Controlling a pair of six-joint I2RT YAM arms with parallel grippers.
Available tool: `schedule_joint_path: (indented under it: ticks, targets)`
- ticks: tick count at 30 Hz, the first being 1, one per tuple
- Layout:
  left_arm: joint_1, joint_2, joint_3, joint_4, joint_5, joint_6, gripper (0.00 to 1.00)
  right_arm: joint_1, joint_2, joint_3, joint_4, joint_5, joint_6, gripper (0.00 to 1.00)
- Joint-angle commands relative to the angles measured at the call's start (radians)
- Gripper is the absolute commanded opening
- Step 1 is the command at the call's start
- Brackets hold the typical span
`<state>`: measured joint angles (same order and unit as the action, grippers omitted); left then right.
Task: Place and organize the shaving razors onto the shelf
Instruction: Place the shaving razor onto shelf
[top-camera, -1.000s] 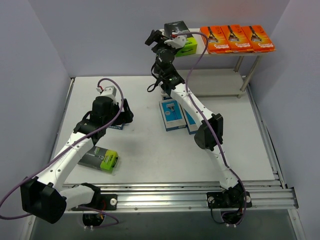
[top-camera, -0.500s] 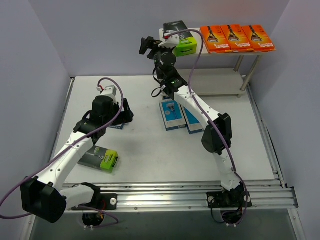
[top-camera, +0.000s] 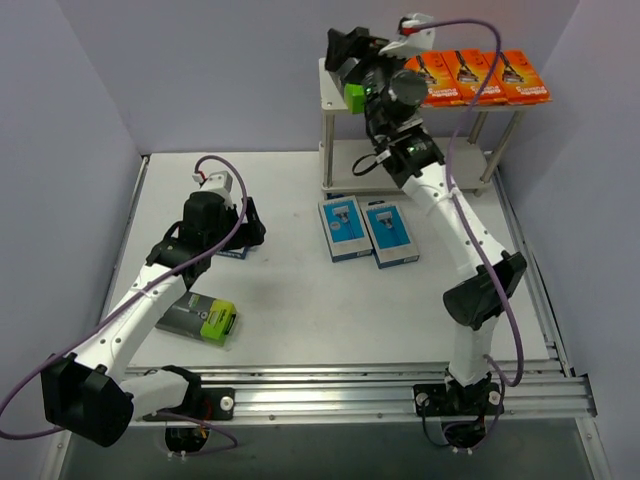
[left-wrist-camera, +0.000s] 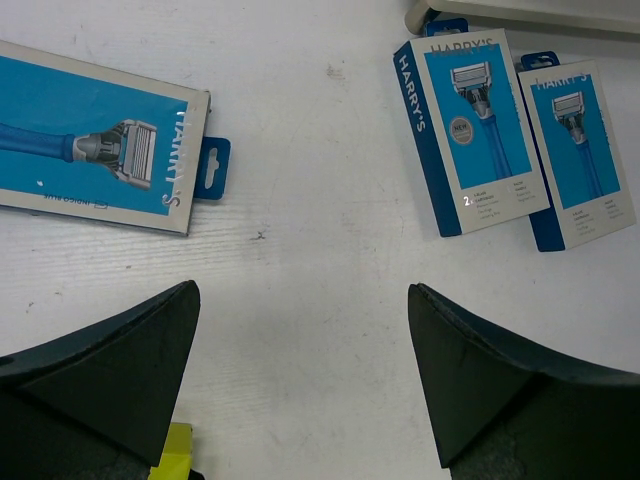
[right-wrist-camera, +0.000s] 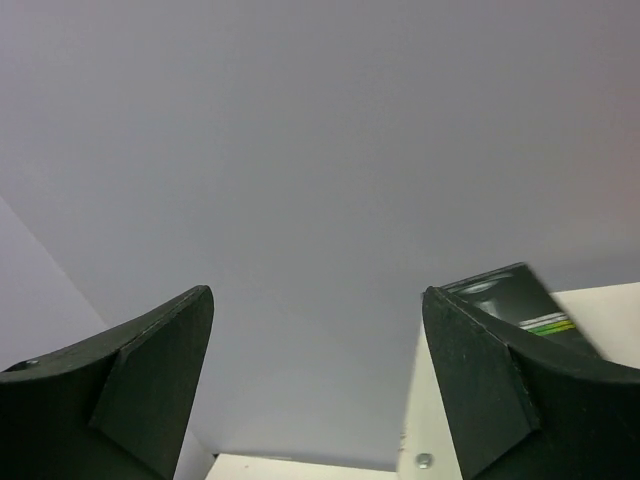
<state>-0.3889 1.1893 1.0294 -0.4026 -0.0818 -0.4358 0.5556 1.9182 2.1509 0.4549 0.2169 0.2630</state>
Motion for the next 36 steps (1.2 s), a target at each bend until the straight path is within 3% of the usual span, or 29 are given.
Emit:
schedule_joint_path:
  ticks: [1,7,13,19,36]
  targets:
    - [0.005,-0.014,0.044,0.007,-0.003,0.016,0.94,-0.104,-0.080,0.026,-0.113,-0.010,0.059,0.80]
    - [0.007,-0.013,0.047,0.002,0.004,0.019,0.94,-0.210,-0.091,0.041,-0.242,-0.074,0.096,0.56]
    - [0.007,-0.004,0.050,0.001,0.014,0.017,0.94,-0.269,-0.055,0.049,-0.324,-0.145,0.120,0.42]
    - [0.007,0.003,0.051,0.001,0.028,0.016,0.94,-0.284,-0.012,0.082,-0.372,-0.175,0.120,0.36]
    - [0.007,0.013,0.054,0.004,0.065,0.008,0.94,-0.313,0.050,0.087,-0.424,-0.315,0.183,0.32]
